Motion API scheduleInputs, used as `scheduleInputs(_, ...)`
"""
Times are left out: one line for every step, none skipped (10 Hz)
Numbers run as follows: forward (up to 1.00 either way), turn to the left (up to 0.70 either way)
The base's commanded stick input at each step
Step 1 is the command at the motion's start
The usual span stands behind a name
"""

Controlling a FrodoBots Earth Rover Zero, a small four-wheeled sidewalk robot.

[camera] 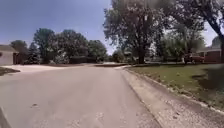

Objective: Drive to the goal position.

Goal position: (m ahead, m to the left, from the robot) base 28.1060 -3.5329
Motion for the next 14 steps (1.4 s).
scheduleInputs(0.70, 0.00)
scheduleInputs(0.70, 0.00)
scheduleInputs(0.70, 0.00)
scheduleInputs(0.70, 0.00)
scheduleInputs(0.70, 0.00)
scheduleInputs(0.70, 0.00)
scheduleInputs(0.70, 0.00)
scheduleInputs(0.70, 0.00)
scheduleInputs(0.70, 0.00)
scheduleInputs(0.70, 0.00)
scheduleInputs(0.70, 0.00)
scheduleInputs(0.70, 0.00)
scheduleInputs(0.70, 0.00)
scheduleInputs(0.70, 0.00)
